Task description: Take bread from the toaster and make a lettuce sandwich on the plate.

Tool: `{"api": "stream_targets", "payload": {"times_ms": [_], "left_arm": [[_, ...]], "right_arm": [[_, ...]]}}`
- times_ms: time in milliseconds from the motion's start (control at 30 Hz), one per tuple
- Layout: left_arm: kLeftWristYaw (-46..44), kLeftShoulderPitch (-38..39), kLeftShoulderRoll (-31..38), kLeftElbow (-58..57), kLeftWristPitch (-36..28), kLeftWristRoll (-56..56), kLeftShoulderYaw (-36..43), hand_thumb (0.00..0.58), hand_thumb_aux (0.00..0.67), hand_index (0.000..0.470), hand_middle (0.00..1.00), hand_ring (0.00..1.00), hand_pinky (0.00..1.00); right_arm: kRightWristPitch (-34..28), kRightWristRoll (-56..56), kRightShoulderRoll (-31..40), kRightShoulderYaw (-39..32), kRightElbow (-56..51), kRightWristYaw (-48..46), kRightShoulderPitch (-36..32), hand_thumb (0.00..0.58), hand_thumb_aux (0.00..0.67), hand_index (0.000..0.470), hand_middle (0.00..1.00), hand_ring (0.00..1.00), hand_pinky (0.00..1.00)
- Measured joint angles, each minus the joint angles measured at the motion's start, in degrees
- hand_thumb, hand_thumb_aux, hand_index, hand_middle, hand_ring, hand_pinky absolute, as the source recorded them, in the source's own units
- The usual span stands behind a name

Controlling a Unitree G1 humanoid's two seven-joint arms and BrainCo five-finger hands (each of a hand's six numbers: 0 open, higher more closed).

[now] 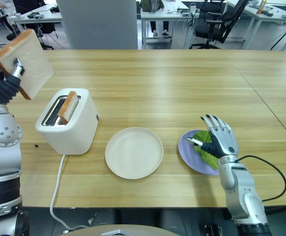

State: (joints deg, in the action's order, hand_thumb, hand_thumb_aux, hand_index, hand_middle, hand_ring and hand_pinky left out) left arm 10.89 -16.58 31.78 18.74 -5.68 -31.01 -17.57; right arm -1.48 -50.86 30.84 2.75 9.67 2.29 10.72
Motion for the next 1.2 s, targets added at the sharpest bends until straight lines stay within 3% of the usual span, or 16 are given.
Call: {"api": "stream_targets", "payload": {"times_ms": [333, 367, 400, 433, 500, 533, 600, 633, 667, 900, 1200], "left_arm": [[-9.8, -4.4, -5.3, 16.4, -6.1, 3.5, 5.4, 0.58, 0.67, 0.46, 1.0, 1.0, 1.0], [-10.6, -4.4, -6.5, 17.4, -6.9, 4.0, 6.5, 0.58, 0.67, 0.46, 1.0, 1.0, 1.0], [-11.5, -4.4, -7.3, 18.1, -7.5, 4.4, 7.4, 0.58, 0.67, 0.46, 1.0, 1.0, 1.0], [-12.4, -4.4, -8.5, 18.8, -8.3, 5.1, 8.5, 0.58, 0.67, 0.46, 1.0, 1.0, 1.0], [-13.7, -4.3, -10.2, 19.7, -9.5, 5.6, 10.4, 0.58, 0.67, 0.46, 1.0, 1.0, 1.0], [-14.4, -3.9, -11.4, 20.1, -9.9, 6.0, 11.7, 0.58, 0.67, 0.46, 1.0, 1.0, 1.0], [-15.7, -2.1, -13.4, 20.4, -10.3, 6.6, 15.1, 0.58, 0.67, 0.46, 1.0, 1.0, 1.0], [-16.4, -0.7, -14.1, 20.4, -10.5, 6.8, 16.7, 0.58, 0.67, 0.46, 1.0, 1.0, 1.0], [-17.0, 0.8, -15.0, 20.3, -10.5, 6.8, 18.3, 0.58, 0.67, 0.46, 1.0, 1.0, 1.0], [-19.5, 6.5, -16.9, 13.8, -9.3, 7.2, 26.1, 0.58, 0.67, 0.46, 1.0, 1.0, 1.0], [-24.1, 11.1, -17.1, -7.9, -8.9, 8.5, 33.4, 0.58, 0.67, 0.46, 1.0, 1.0, 1.0]], "right_arm": [[-2.8, -2.3, 6.6, -2.9, -12.1, -1.8, 3.5, 0.0, 0.0, 0.0, 0.0, 0.0, 0.0], [-2.8, -2.3, 6.6, -3.5, -13.5, -1.8, 3.4, 0.071, 0.042, 0.029, 0.0, 0.0, 0.0], [-2.8, -2.4, 6.7, -4.1, -14.5, -1.6, 3.4, 0.275, 0.184, 0.126, 0.0, 0.0, 0.0], [-2.8, -2.4, 7.0, -4.8, -15.6, -1.5, 3.0, 0.403, 0.3, 0.206, 0.0, 0.0, 0.0], [-2.9, -2.3, 7.4, -5.3, -16.9, -1.2, 2.9, 0.489, 0.405, 0.278, 0.0, 0.0, 0.0], [-3.0, -2.3, 7.8, -5.3, -17.3, -1.0, 2.5, 0.489, 0.405, 0.278, 0.0, 0.0, 0.0], [-3.0, -2.2, 8.1, -5.5, -18.1, -0.7, 1.4, 0.572, 0.594, 0.408, 0.0, 0.0, 0.0], [-3.0, -2.1, 8.2, -5.7, -18.3, -0.7, 0.9, 0.572, 0.594, 0.408, 0.0, 0.0, 0.0], [-3.0, -1.9, 8.3, -5.9, -18.4, -0.6, 0.8, 0.58, 0.67, 0.46, 0.0, 0.0, 0.0], [-2.8, -0.6, 8.7, -6.0, -18.5, 0.7, 0.7, 0.58, 0.67, 0.46, 0.0, 0.0, 0.0], [-1.1, 2.2, 8.7, -5.7, -16.8, 3.7, 0.8, 0.58, 0.67, 0.46, 0.0, 0.0, 0.0]]}}
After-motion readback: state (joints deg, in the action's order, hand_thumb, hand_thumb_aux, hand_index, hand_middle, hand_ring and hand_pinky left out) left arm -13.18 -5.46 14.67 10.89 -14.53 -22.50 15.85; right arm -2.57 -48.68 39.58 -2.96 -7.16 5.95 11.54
